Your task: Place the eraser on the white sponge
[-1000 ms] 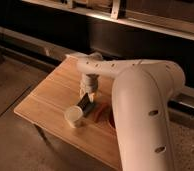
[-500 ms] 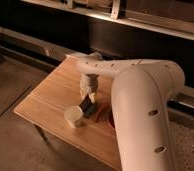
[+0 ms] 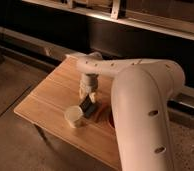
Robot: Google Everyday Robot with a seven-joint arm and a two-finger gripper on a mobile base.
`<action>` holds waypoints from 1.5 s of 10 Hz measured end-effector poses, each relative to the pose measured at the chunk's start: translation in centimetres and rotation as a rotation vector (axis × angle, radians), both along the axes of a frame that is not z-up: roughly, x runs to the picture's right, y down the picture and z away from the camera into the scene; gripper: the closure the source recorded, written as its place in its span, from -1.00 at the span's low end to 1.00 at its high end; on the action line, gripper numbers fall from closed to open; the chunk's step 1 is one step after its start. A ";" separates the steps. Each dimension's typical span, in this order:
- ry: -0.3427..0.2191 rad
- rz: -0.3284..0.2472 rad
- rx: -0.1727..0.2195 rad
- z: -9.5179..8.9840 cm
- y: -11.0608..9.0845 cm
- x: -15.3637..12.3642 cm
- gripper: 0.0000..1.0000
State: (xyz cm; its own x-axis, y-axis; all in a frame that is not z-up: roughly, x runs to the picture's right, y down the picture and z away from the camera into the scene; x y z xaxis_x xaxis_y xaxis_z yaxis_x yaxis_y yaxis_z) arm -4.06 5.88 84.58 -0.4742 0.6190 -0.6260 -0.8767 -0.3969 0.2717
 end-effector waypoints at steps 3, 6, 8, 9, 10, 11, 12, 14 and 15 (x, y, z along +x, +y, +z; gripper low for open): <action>0.002 -0.003 0.003 -0.2 -0.2 0.0 -0.01; 0.006 -0.014 0.018 -0.7 -1.2 -0.2 -0.01; 0.010 -0.023 0.030 -1.4 -2.1 -0.4 -0.01; 0.012 -0.029 0.036 -1.7 -2.5 -0.5 -0.01; 0.016 -0.042 0.048 -2.3 -3.4 -0.7 -0.01; 0.018 -0.051 0.055 -2.7 -3.9 -0.9 -0.01; 0.019 -0.060 0.060 -3.0 -4.4 -1.2 -0.01; 0.019 -0.092 0.070 -3.7 -5.5 -2.5 -0.01; 0.018 -0.102 0.072 -3.9 -5.8 -3.0 -0.01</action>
State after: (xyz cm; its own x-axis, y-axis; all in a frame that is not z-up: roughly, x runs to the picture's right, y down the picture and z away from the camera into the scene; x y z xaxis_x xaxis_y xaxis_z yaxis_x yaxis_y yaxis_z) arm -7.03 0.06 80.63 -0.4175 0.7074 -0.5703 -0.9087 -0.3252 0.2619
